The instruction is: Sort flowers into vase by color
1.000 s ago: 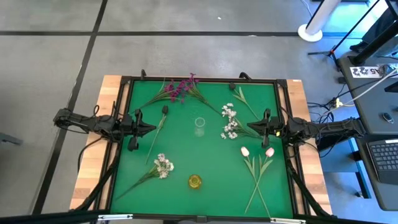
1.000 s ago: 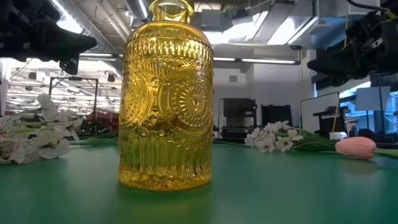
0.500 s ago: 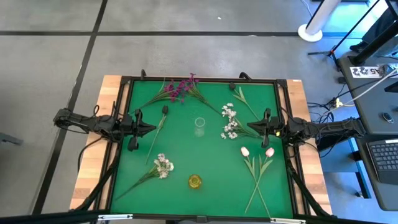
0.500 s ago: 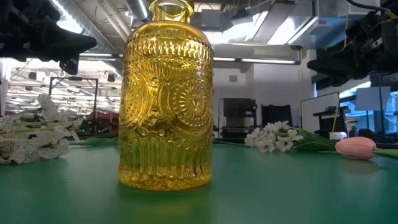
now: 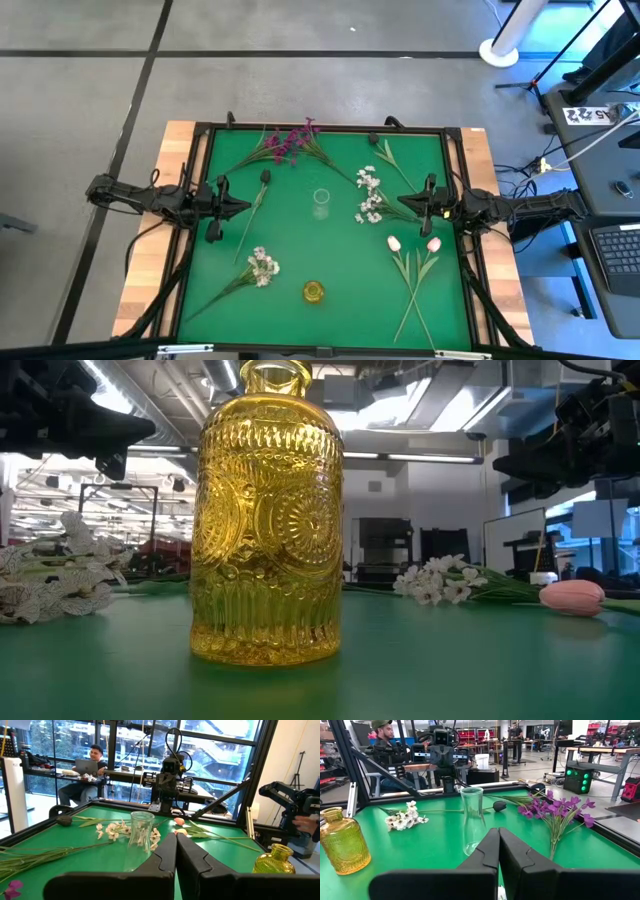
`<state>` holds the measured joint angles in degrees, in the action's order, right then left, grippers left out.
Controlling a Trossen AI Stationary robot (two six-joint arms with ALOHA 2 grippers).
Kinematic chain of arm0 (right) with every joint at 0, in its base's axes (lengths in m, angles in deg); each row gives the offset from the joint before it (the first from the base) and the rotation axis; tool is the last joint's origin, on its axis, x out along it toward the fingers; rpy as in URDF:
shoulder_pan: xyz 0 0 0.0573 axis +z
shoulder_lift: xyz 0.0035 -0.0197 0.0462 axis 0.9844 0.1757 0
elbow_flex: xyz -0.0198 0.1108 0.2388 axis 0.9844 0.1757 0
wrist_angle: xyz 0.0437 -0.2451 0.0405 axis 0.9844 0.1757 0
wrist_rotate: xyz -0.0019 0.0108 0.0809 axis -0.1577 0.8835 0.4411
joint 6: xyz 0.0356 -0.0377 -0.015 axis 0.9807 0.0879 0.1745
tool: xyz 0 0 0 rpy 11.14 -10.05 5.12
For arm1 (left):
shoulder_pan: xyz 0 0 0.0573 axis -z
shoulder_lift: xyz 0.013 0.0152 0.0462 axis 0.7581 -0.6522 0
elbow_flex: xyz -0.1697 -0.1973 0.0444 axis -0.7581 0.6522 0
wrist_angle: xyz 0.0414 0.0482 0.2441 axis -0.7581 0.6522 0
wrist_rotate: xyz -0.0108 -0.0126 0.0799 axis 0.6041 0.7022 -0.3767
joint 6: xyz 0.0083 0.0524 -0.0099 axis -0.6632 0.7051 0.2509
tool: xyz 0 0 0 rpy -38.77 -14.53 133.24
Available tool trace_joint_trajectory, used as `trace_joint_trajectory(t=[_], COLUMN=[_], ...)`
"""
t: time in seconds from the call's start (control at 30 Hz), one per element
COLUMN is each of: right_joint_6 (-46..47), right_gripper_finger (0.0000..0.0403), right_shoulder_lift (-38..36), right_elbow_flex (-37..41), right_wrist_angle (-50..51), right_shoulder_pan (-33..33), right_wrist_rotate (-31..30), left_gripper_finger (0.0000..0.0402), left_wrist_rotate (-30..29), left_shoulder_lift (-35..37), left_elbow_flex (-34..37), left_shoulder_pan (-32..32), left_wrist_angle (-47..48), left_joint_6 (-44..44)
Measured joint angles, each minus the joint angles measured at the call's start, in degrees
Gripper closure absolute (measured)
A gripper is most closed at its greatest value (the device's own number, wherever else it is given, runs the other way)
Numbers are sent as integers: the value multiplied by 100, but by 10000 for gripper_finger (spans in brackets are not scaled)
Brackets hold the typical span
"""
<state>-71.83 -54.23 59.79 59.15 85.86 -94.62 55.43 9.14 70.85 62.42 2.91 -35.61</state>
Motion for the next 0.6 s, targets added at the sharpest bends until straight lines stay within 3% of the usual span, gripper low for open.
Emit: trace_joint_trajectory(t=[0.33,0.47,0.6], right_joint_6=[-9,-55,-68], right_gripper_finger=[397,397,397], right_shoulder_lift=[-4,249,1185], right_elbow_flex=[-94,-841,-1998], right_wrist_angle=[-773,-325,862], right_shoulder_pan=[-2,0,-1], right_wrist_rotate=[-280,-64,-62], left_gripper_finger=[401,401,401], left_wrist_rotate=[2,2,2], left_shoulder_lift=[0,2,2], left_elbow_flex=[2,2,2], left_shoulder_pan=[2,2,0], left_wrist_angle=[-2,-2,-4], left_joint_6=[0,0,0])
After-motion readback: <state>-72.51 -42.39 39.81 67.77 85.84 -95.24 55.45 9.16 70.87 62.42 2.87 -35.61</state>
